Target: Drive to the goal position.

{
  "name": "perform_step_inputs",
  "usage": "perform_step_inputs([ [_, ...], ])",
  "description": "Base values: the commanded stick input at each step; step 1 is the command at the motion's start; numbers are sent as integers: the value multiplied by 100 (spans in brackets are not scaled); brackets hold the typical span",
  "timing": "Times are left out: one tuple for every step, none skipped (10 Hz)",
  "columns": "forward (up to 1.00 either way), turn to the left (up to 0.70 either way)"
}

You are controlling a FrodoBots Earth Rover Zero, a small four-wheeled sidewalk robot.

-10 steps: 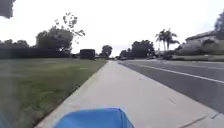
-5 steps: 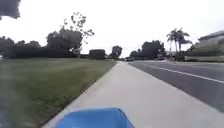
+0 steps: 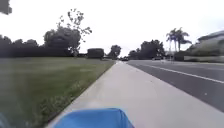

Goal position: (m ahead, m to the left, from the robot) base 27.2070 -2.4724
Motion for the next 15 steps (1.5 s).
perform_step_inputs([
  [100,0],
  [100,0],
  [100,0],
  [100,0],
  [100,0],
  [100,0],
  [100,0],
  [100,0],
  [100,0],
  [100,0],
  [100,0],
  [100,0],
  [100,0],
  [100,0],
  [100,0],
])
